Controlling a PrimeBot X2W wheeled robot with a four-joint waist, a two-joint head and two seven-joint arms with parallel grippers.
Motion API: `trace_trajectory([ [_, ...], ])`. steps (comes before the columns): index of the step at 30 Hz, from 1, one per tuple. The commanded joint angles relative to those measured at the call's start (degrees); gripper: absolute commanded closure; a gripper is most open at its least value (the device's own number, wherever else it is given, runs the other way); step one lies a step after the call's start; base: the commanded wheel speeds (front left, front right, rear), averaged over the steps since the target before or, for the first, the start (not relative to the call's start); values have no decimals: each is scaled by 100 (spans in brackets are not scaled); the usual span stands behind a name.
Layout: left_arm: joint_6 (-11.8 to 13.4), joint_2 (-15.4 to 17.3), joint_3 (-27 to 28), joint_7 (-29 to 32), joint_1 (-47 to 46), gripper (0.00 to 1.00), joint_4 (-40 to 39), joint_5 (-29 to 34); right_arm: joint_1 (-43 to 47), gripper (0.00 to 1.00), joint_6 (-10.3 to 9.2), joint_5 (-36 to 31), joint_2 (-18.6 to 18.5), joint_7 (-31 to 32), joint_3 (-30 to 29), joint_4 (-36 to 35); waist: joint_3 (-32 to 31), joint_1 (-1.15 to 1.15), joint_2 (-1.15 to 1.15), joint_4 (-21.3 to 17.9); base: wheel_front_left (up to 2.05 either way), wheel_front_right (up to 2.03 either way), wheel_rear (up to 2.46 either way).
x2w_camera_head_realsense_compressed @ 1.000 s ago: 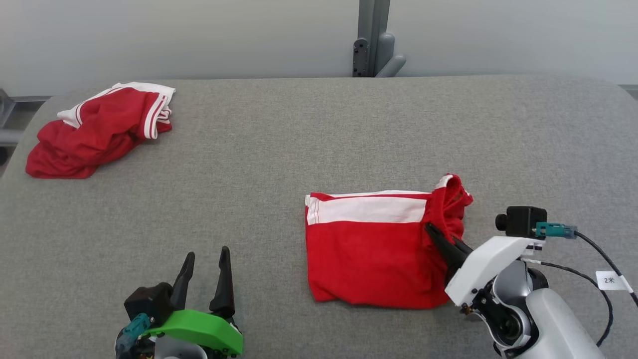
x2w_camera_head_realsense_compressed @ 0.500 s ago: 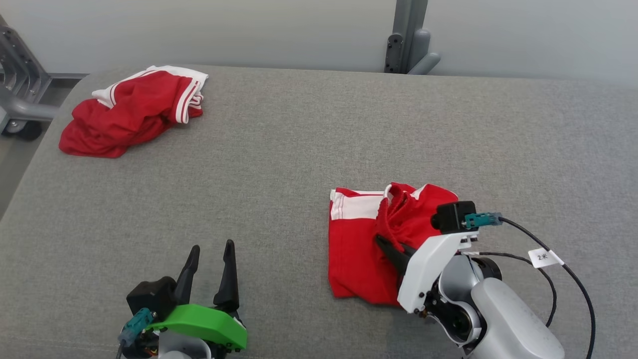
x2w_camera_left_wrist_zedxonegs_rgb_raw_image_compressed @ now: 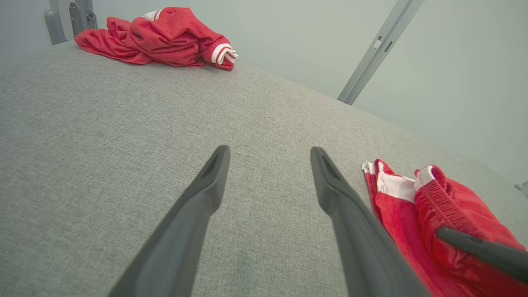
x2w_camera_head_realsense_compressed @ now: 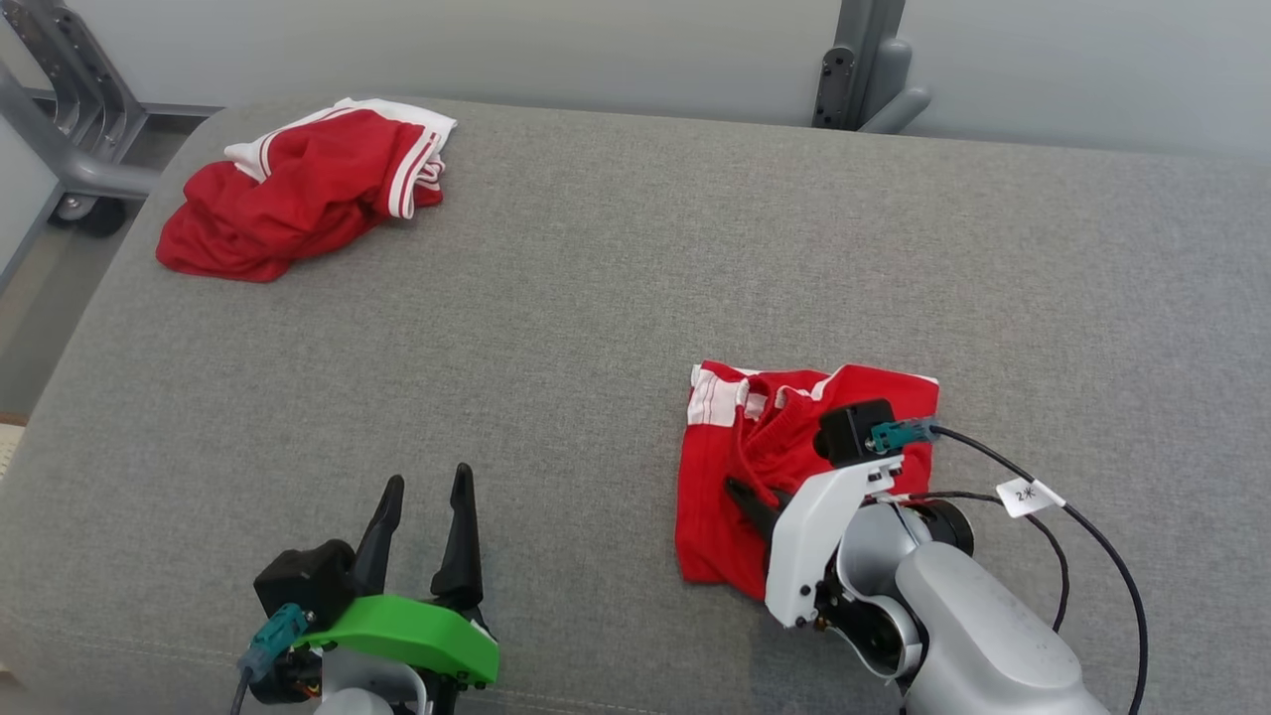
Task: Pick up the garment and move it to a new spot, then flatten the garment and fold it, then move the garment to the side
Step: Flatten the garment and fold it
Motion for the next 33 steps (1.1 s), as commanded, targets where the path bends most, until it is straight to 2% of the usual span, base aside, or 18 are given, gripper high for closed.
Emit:
trace_trajectory([
  [1,33,2,-2,-15,-101,0,-15,-48,-119,100,1,-66,-4,-100,38,101,31,0,0,17,0,0,0],
  [8,62,2,-37,-15,-144,0,-16,-110,-367,100,2,-119,10,-436,283,461,79,0,0,21,0,0,0],
  [9,61,2,-38,-15,-151,0,-11,-114,-400,91,1,-147,10,-500,356,492,78,0,0,20,0,0,0],
  [10,58,2,-39,-15,-152,0,-4,-117,-431,73,1,-180,9,-570,414,528,77,0,0,18,0,0,0],
  [11,57,2,-42,-15,-153,0,1,-119,-460,50,1,-218,8,-626,490,567,75,0,0,16,0,0,0],
  [12,60,2,-45,-15,-155,0,1,-122,-481,10,1,-264,9,-702,559,592,72,0,0,12,0,0,0],
  [13,65,2,-42,-15,-153,0,1,-124,-493,0,1,-292,7,-781,606,614,68,0,0,6,0,0,0],
  [19,70,2,-6,-15,-110,0,-2,-104,-512,0,1,-386,4,-1048,844,617,38,0,0,-52,0,0,0],
  [24,81,1,7,-15,-73,0,-19,-67,-412,0,1,-130,1,-1216,898,434,-27,0,0,-156,0,0,0],
  [29,82,1,29,-15,-31,0,-66,20,-414,0,1,-560,-50,-1669,534,334,-113,0,0,-318,0,0,0],
  [33,72,2,-17,-16,-31,0,-106,112,-298,0,1,-1034,-118,-2041,29,245,-190,0,0,-476,0,0,0],
])
